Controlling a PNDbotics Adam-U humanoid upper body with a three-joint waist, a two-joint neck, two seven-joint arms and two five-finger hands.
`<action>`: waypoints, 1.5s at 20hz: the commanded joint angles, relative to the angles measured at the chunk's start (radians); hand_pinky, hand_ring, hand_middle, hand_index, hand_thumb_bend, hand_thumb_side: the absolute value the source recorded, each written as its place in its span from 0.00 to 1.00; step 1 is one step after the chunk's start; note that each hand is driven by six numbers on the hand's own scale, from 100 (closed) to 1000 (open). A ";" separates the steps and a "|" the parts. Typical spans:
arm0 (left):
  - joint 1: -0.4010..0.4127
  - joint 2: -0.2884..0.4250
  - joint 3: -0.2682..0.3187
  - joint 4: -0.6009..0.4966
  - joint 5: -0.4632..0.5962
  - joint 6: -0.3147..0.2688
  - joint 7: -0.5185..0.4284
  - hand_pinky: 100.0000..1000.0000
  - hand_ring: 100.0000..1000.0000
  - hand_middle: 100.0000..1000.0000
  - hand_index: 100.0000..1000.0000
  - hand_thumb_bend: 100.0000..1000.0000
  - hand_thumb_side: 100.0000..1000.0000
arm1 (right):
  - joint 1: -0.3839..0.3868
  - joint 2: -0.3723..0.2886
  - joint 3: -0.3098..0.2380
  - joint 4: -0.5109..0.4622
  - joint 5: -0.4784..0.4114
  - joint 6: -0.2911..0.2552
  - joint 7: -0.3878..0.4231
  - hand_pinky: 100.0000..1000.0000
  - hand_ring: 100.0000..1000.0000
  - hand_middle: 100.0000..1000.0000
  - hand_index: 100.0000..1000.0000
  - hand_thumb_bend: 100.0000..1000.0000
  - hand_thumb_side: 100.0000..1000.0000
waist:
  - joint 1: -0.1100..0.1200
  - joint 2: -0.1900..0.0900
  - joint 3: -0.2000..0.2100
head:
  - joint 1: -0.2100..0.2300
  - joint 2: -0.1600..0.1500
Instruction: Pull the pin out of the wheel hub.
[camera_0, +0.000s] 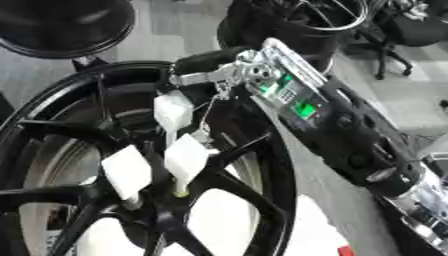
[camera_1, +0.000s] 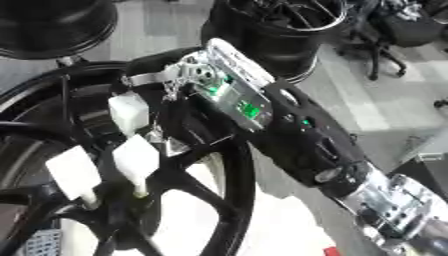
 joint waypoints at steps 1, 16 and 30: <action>-0.007 0.008 0.005 -0.014 0.006 0.001 0.001 0.77 0.69 0.56 0.77 0.00 0.67 | -0.020 -0.019 -0.025 -0.021 -0.017 0.012 -0.022 0.78 0.58 0.41 0.61 0.00 0.00 | 0.006 -0.018 0.000 | -0.007 -0.014; -0.004 0.005 0.002 -0.012 0.010 0.004 -0.003 0.77 0.69 0.56 0.77 0.00 0.66 | -0.070 -0.075 -0.111 -0.089 -0.126 0.071 -0.056 0.77 0.54 0.33 0.54 0.00 0.00 | 0.007 -0.049 0.012 | -0.026 -0.041; 0.007 0.016 0.022 -0.020 0.002 -0.001 0.016 0.77 0.69 0.56 0.77 0.00 0.65 | 0.112 -0.434 -0.438 -0.190 -0.418 0.204 -0.323 0.77 0.56 0.37 0.60 0.00 0.00 | 0.016 -0.042 -0.033 | 0.042 -0.067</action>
